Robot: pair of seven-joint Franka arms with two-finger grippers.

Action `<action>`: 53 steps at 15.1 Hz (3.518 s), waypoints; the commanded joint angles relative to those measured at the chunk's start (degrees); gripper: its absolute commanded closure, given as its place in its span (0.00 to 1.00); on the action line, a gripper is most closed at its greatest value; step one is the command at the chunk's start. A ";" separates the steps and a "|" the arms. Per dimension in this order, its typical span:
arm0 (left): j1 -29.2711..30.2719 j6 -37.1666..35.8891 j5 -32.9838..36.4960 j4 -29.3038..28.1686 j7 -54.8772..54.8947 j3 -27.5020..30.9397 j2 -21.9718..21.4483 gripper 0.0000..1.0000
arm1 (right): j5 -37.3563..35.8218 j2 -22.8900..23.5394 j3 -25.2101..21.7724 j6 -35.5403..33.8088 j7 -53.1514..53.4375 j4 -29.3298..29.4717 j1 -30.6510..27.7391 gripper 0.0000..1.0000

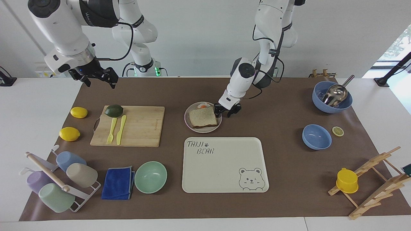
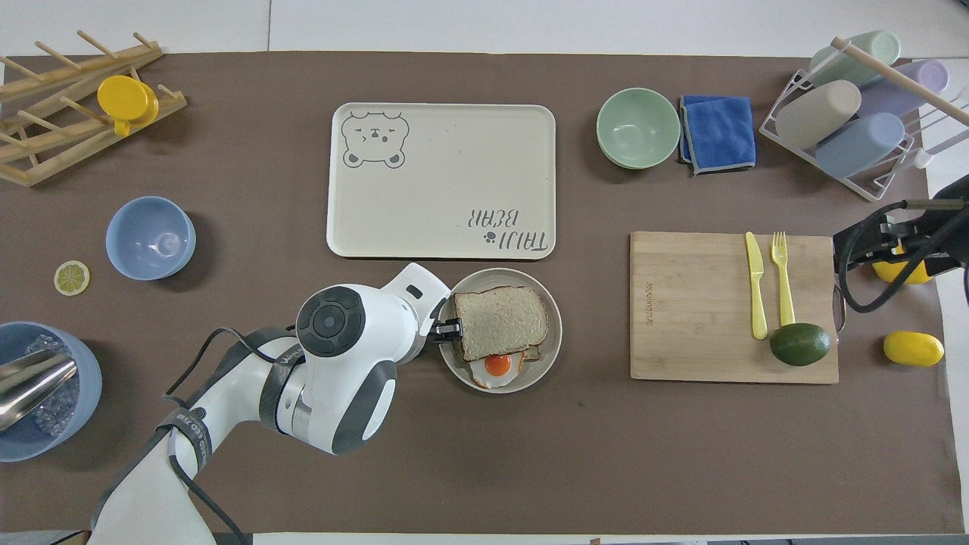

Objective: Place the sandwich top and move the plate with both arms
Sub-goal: 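Grasp the white plate rim with the left gripper, then slide the white plate with the left gripper onto the bear tray, then open the left gripper and release the plate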

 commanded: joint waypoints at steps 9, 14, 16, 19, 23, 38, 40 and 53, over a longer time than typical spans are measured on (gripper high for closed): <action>0.06 -2.26 -3.27 2.11 2.67 0.83 0.49 1.00 | 2.96 1.02 -4.23 1.40 -5.07 2.78 0.90 0.00; 7.61 -18.33 -3.96 11.24 5.04 0.74 -3.12 1.00 | 3.22 1.64 -4.14 1.67 -5.77 2.86 0.55 0.00; 11.64 -23.00 -6.07 18.00 6.71 0.92 -1.46 1.00 | 3.13 1.64 -4.14 1.67 -5.86 2.86 0.89 0.00; 15.00 -22.15 -8.18 22.95 6.63 1.01 1.36 1.00 | 2.70 1.46 -4.05 1.50 -5.77 2.95 0.98 0.00; 17.02 -20.03 -7.75 32.50 6.71 1.09 10.91 1.00 | 2.60 1.46 -4.05 1.76 -5.77 2.77 0.72 0.00; 18.61 -13.17 -6.87 37.45 9.79 1.01 21.31 0.91 | 2.16 1.64 -2.74 1.76 -5.60 3.48 1.16 0.00; 18.87 -13.78 -6.87 37.72 9.97 1.01 21.22 0.00 | 2.25 1.55 -2.74 1.76 -5.51 3.39 1.16 0.00; 22.74 -35.56 9.50 38.68 10.14 5.31 4.19 0.00 | 2.25 1.11 -2.38 1.67 -5.86 3.39 1.16 0.00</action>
